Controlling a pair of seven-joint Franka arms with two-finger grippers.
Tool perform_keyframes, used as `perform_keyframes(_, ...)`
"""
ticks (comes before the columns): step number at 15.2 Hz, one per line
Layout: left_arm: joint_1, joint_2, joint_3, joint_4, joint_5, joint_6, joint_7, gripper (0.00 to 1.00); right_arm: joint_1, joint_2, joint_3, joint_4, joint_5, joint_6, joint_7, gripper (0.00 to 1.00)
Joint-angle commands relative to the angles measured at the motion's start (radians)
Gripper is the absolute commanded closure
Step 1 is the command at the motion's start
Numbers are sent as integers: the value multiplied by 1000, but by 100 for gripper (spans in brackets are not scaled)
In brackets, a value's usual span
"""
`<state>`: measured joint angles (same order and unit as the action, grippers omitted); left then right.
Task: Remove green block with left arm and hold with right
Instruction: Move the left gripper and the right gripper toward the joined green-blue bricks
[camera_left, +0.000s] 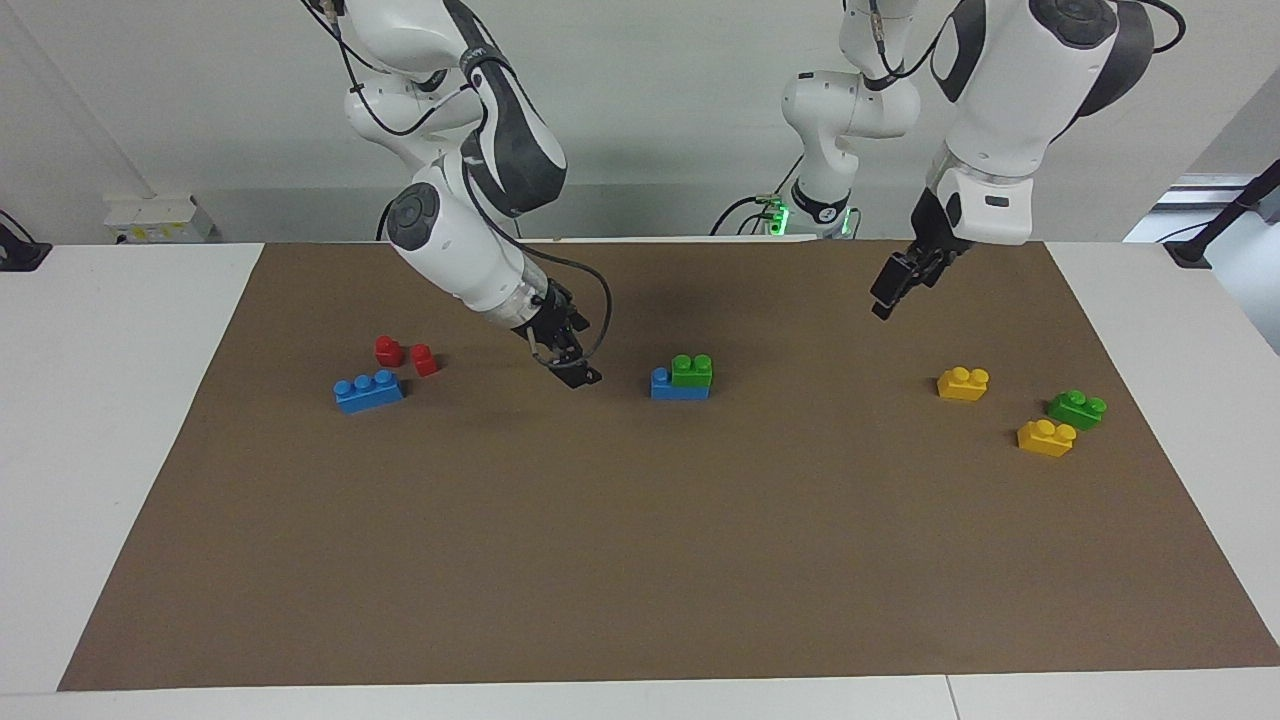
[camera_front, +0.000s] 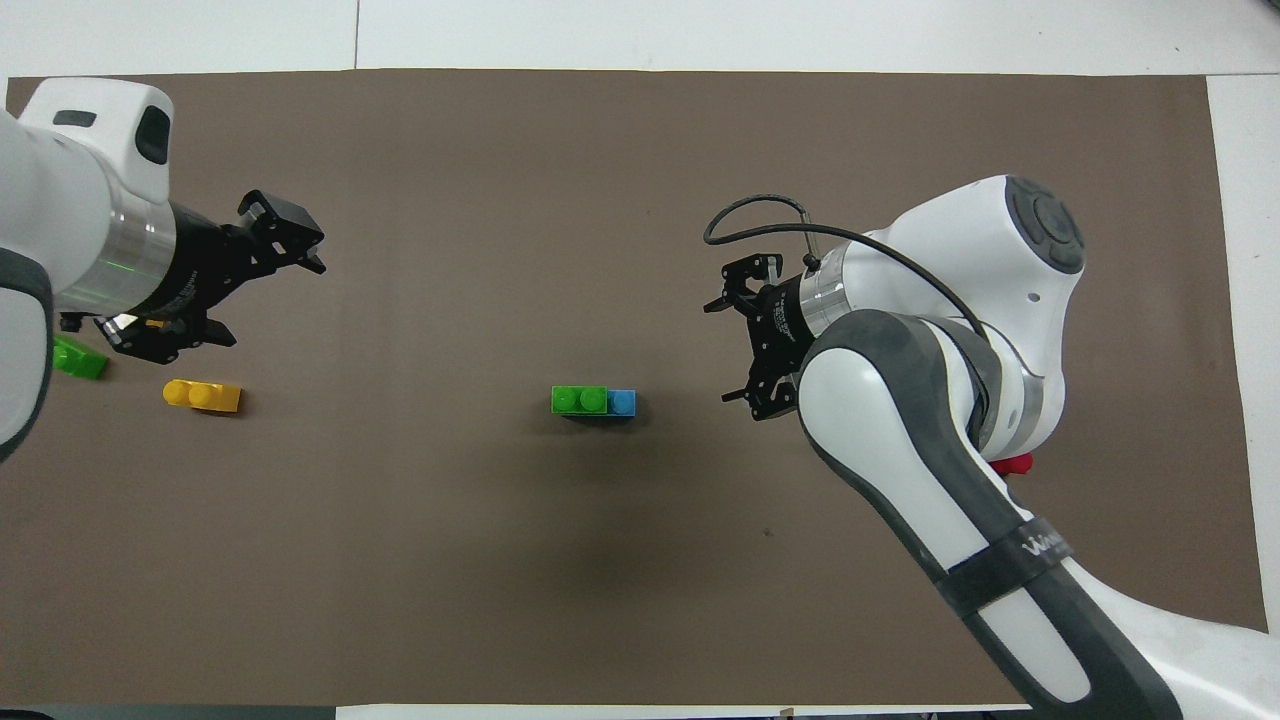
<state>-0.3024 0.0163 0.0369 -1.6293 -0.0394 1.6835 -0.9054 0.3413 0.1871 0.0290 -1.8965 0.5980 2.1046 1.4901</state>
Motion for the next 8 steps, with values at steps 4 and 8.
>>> perform_keyframes(4,-110,-73,11,-159,-11,110,-508,0,53,11,-3,-72,78,121,13,0)
perform_keyframes(8,-200,-58,11,-239,-11,214,-830,0,91,58,-1,-75,89,185,15,0)
